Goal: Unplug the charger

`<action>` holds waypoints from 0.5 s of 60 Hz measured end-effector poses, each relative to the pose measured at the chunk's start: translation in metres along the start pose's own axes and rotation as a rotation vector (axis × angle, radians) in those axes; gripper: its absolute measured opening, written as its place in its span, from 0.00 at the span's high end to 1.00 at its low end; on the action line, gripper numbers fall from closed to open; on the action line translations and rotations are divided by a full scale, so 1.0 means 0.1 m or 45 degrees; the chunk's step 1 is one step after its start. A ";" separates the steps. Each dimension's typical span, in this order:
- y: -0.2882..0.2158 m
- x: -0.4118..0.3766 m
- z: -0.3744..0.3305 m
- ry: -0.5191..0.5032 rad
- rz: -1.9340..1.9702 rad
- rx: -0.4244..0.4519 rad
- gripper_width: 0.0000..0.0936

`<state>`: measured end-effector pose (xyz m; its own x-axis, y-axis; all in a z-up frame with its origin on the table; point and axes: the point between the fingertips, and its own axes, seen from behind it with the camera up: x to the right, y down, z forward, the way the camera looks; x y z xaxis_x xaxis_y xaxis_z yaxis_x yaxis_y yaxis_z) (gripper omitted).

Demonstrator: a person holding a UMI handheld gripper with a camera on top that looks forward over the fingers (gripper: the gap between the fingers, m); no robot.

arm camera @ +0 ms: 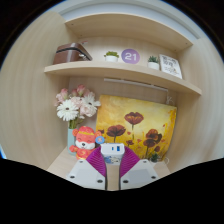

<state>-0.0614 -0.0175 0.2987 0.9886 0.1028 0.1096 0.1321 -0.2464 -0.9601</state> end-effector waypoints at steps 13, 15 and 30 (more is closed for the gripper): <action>1.54 0.53 0.21 0.025 0.096 -0.245 0.85; 1.82 0.58 0.21 0.017 0.108 -0.317 0.85; 2.96 0.65 0.31 0.013 0.155 -0.557 0.79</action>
<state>0.0399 -0.0544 0.0137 0.9992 0.0393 0.0074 0.0309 -0.6405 -0.7673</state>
